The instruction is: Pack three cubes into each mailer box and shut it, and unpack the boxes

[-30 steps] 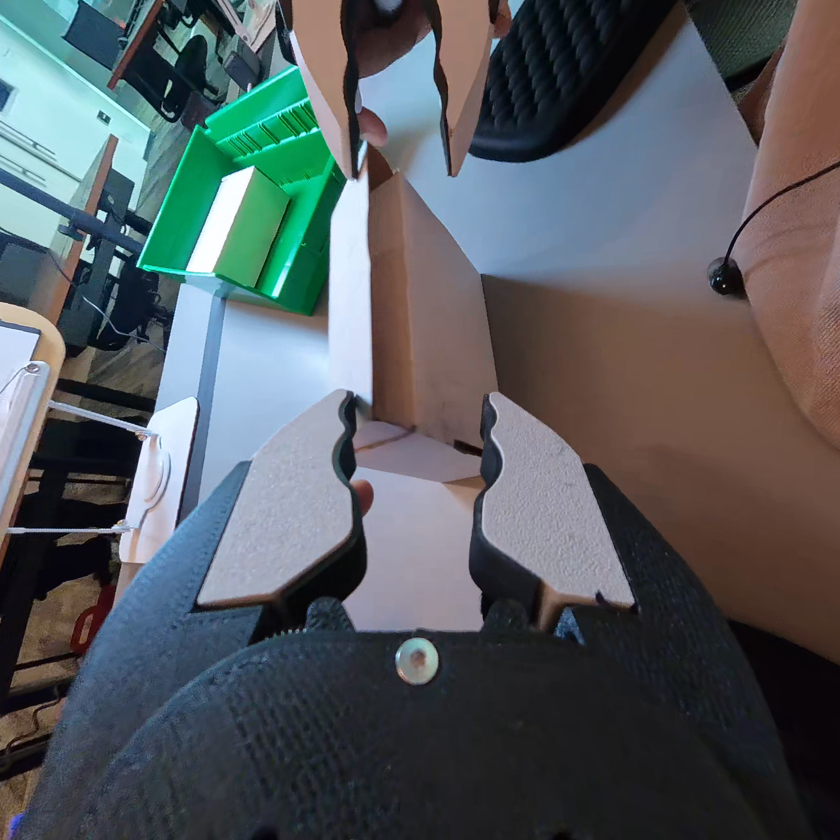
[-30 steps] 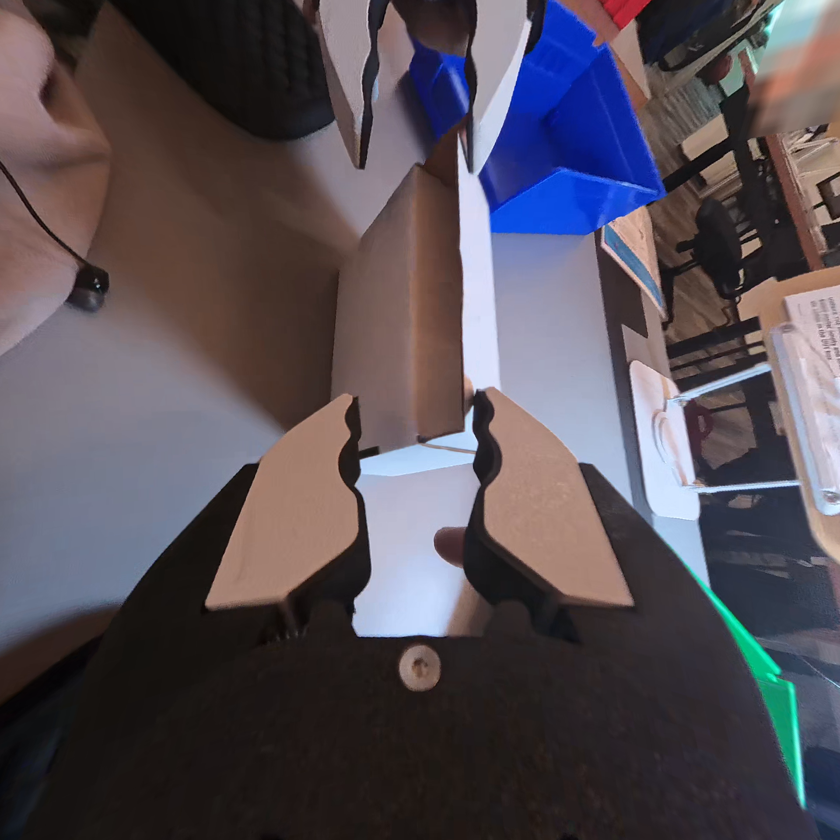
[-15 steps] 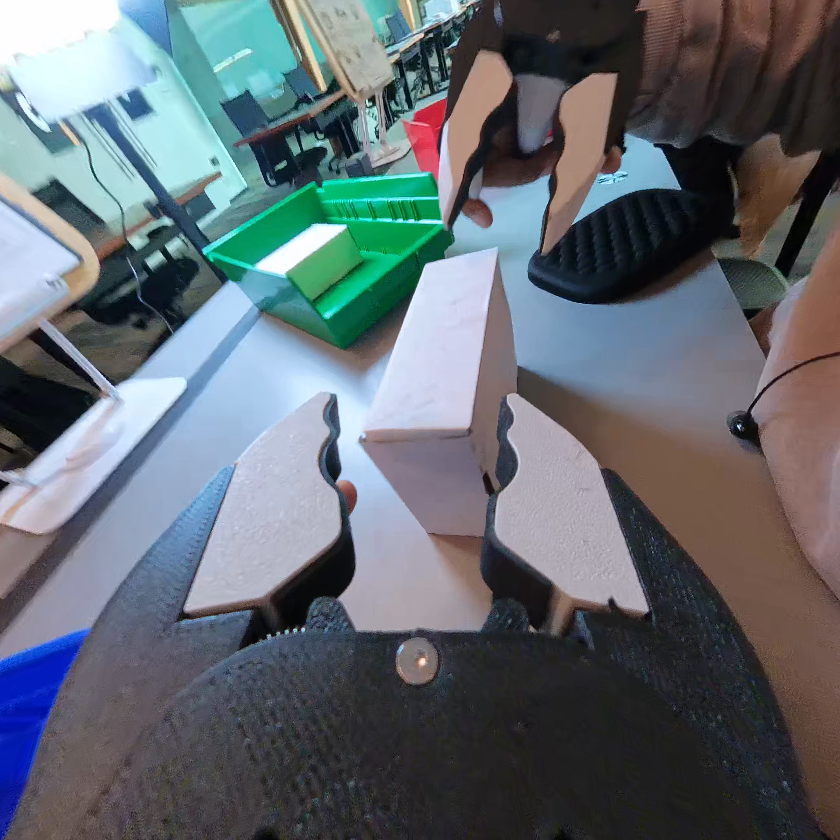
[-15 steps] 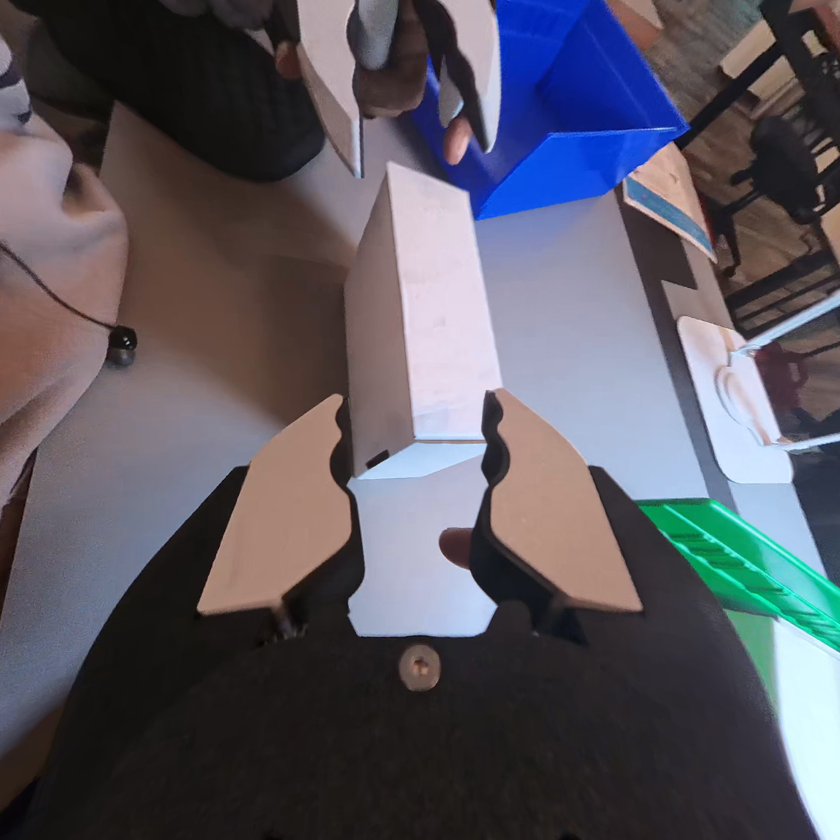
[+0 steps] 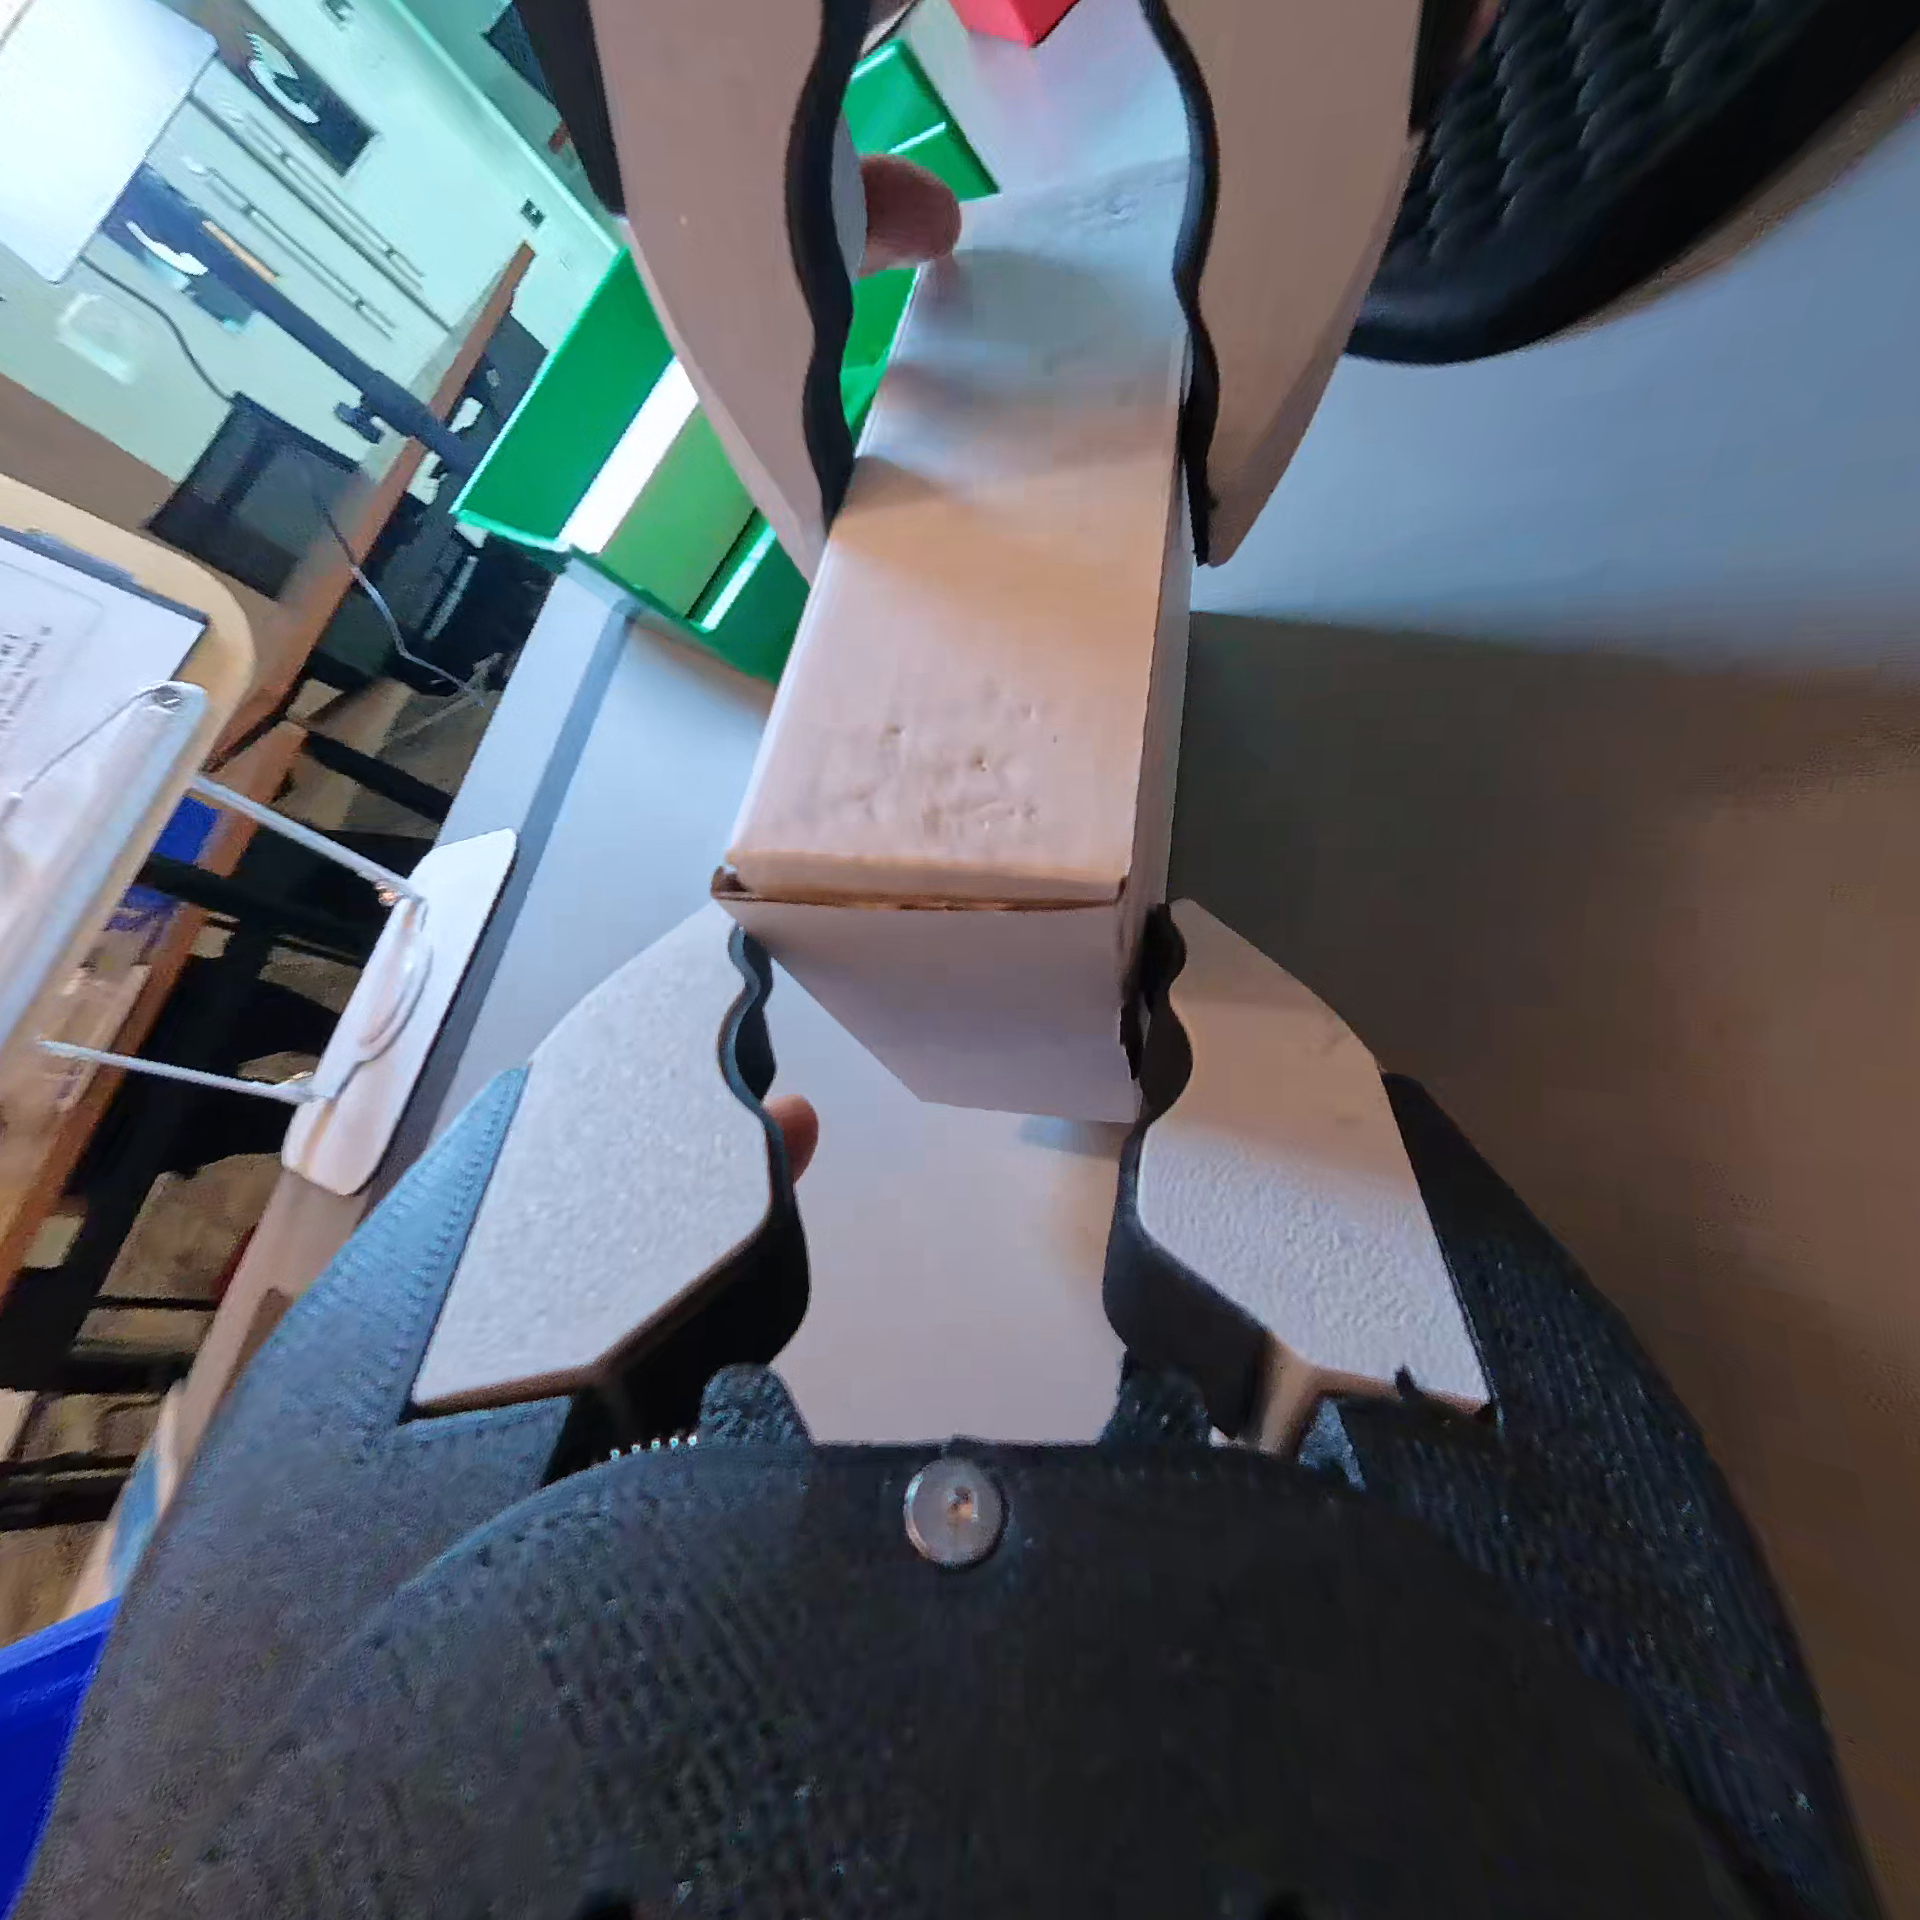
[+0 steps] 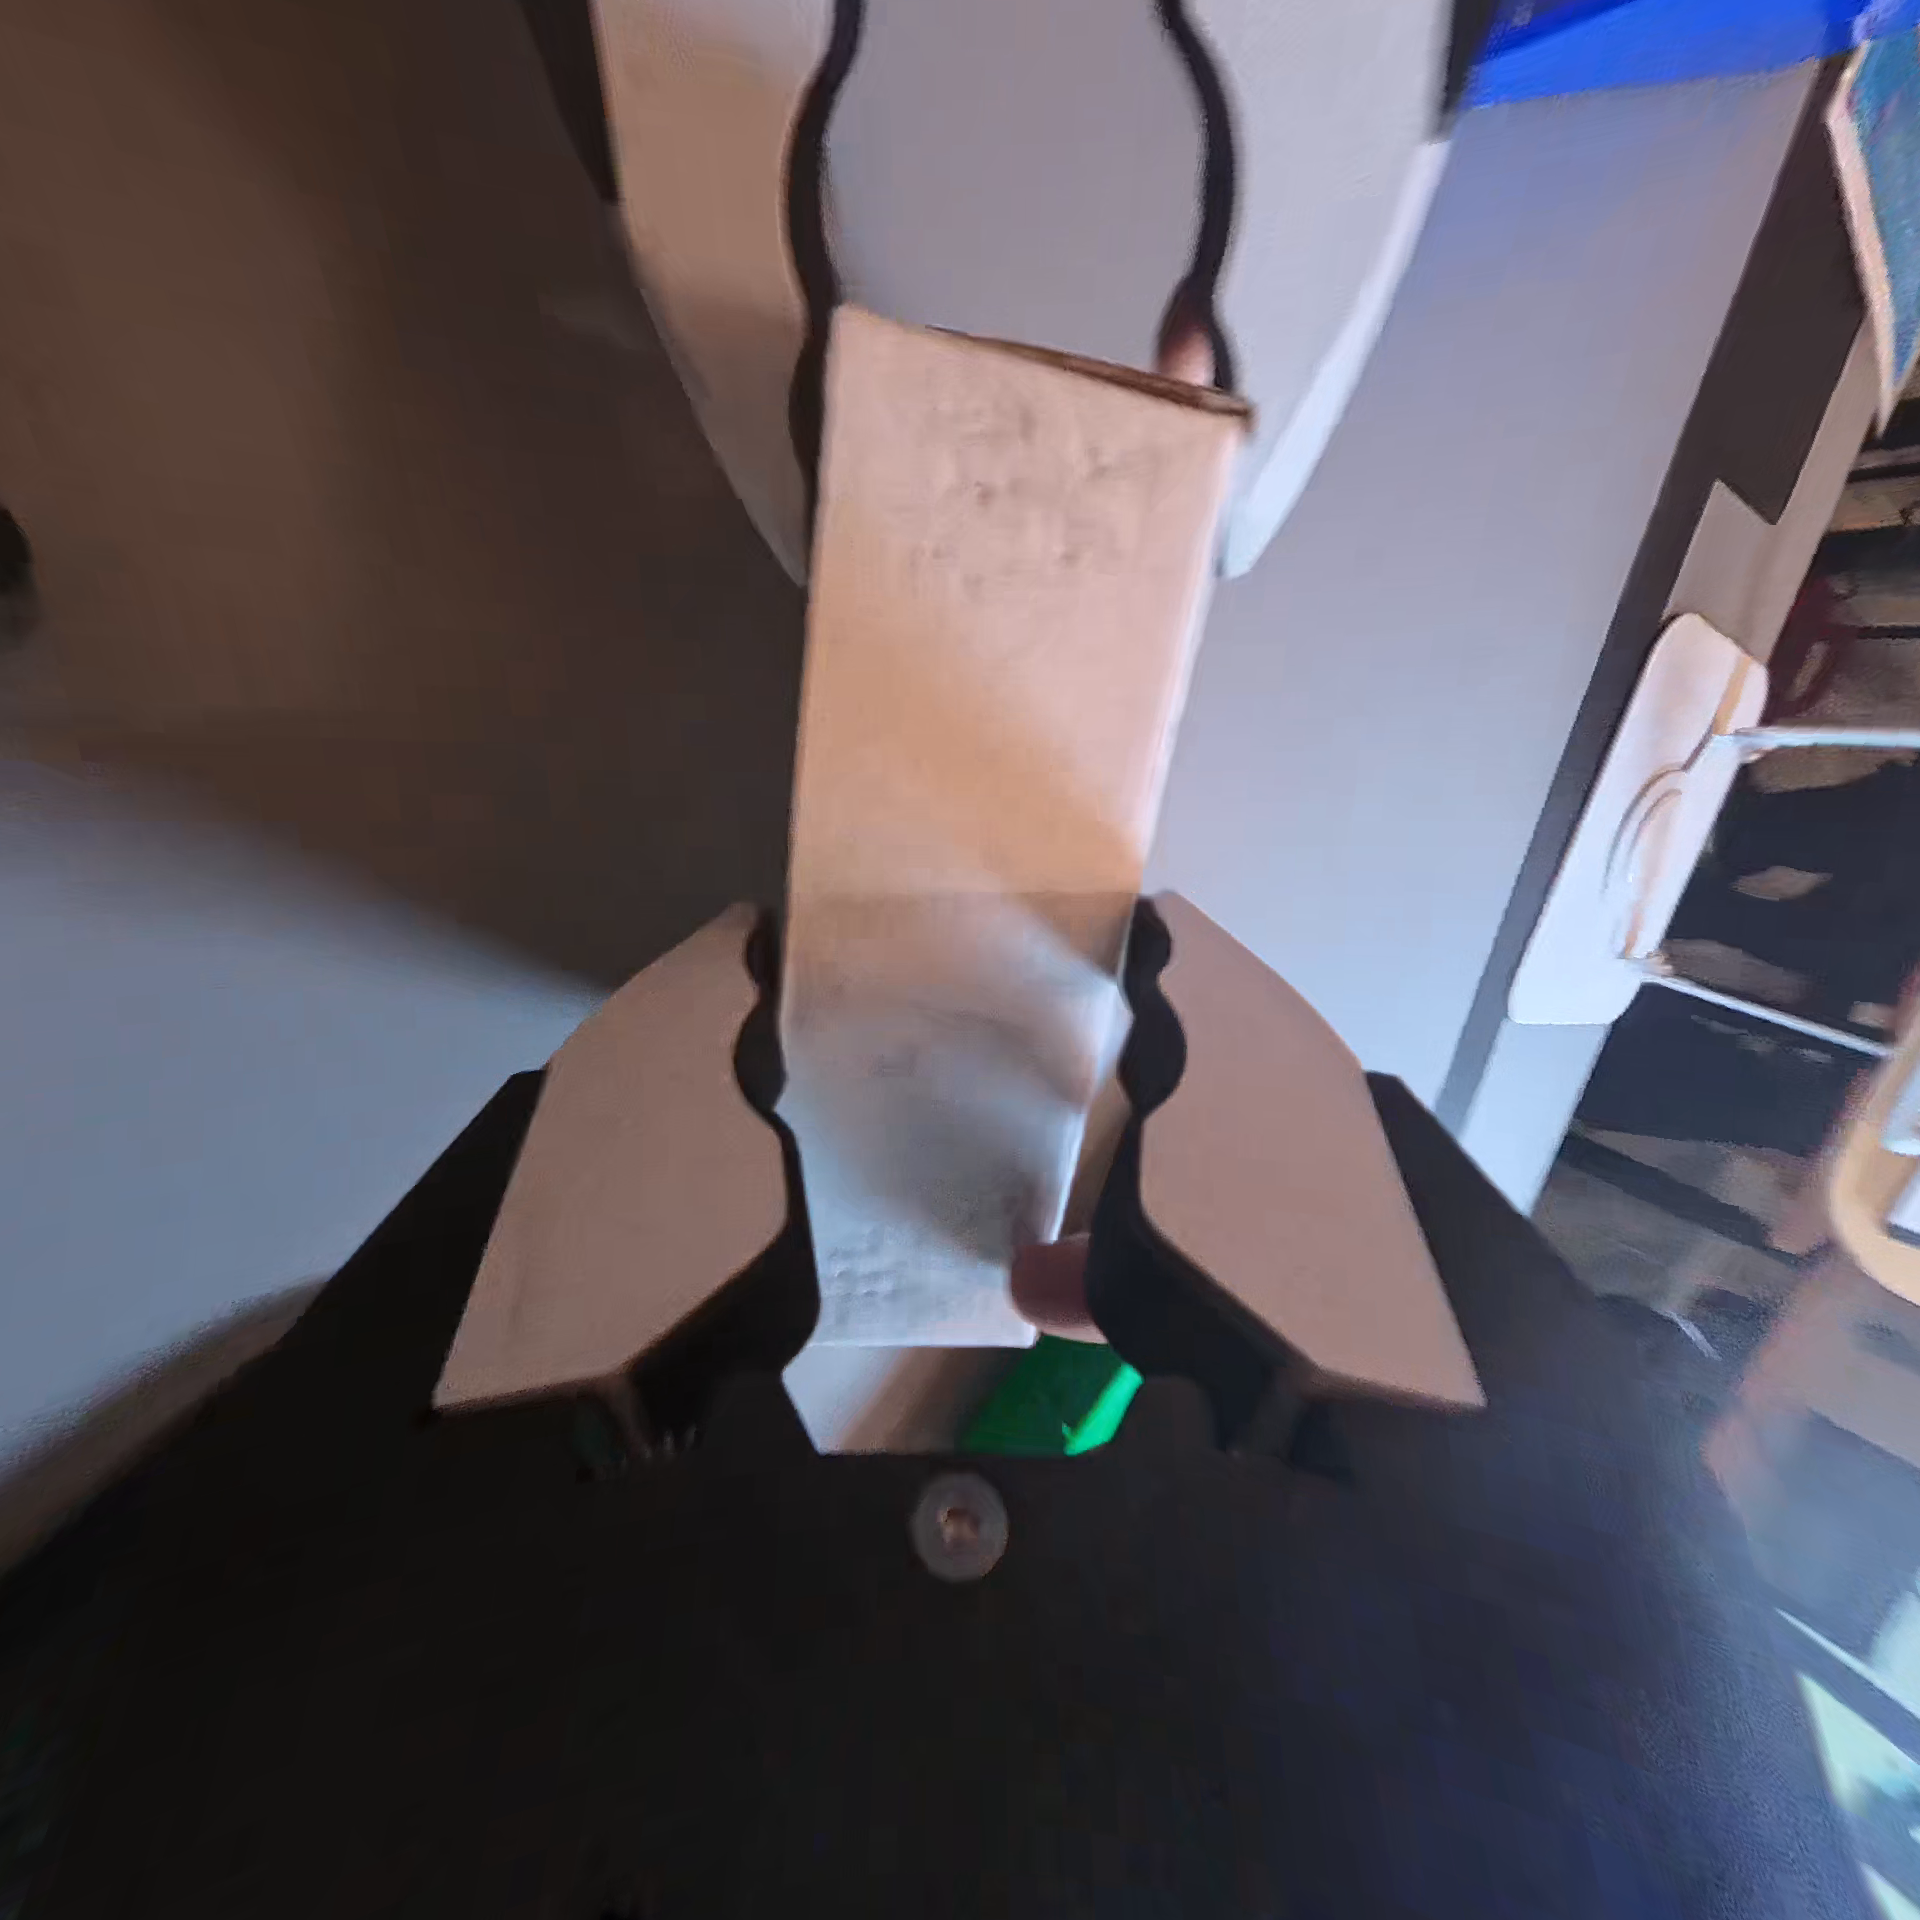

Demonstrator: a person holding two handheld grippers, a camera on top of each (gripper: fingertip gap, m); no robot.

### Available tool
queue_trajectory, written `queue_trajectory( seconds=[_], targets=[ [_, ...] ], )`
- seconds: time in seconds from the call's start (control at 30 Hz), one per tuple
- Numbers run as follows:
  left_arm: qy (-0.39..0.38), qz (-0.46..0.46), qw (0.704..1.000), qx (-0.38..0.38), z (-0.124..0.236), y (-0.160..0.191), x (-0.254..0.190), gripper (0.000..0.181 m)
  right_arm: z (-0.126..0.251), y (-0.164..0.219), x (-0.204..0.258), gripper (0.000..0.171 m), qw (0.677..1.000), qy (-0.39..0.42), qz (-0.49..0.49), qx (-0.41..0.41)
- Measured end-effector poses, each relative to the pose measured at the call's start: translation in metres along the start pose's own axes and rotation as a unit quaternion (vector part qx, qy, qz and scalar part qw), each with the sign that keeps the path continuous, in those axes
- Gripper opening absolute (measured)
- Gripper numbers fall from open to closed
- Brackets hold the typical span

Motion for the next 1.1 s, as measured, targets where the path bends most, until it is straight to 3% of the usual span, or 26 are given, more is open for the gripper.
queue_trajectory(
  seconds=[0.03,0.23,0.37,0.47,0.6,0.77,0.83,0.93,1.1],
  targets=[
    [-0.010,-0.010,1.000,-0.002,0.001,0.001,0.001,0.070,-0.001,-0.001,0.000,0.063,1.000,0.018,0.007,0.015],
    [-0.062,0.117,0.987,-0.091,0.035,-0.005,0.044,0.065,0.027,0.026,-0.041,0.062,0.995,0.084,-0.031,0.042],
    [-0.076,0.216,0.965,-0.125,0.048,0.013,0.070,0.057,0.067,0.099,-0.117,0.061,0.962,0.218,-0.099,0.128],
    [-0.085,0.219,0.965,-0.117,0.047,0.019,0.071,0.055,0.076,0.166,-0.168,0.061,0.922,0.299,-0.120,0.215],
    [-0.095,0.198,0.970,-0.101,0.044,0.020,0.067,0.055,0.033,0.245,-0.202,0.061,0.891,0.323,-0.131,0.291],
    [-0.092,0.222,0.968,-0.078,0.041,0.034,0.069,0.053,-0.059,0.311,-0.197,0.063,0.872,0.302,-0.105,0.370],
    [-0.096,0.224,0.967,-0.071,0.040,0.040,0.071,0.053,-0.068,0.320,-0.199,0.062,0.861,0.321,-0.091,0.383],
    [-0.095,0.235,0.965,-0.064,0.037,0.047,0.074,0.052,-0.081,0.317,-0.183,0.062,0.888,0.221,-0.189,0.357],
    [-0.095,0.243,0.964,-0.052,0.031,0.055,0.075,0.051,-0.083,0.293,-0.192,0.053,0.924,0.184,-0.188,0.278]
  ],
)
Point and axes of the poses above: each gripper's, where its closed fingertips meet, z back along the fingers, y out of its underside, x = y × z across the jaws, the point moved 3 cm from there along z, back along the fingers, and after that the axes turned 6 degrees about x, right-handed, at the moved point
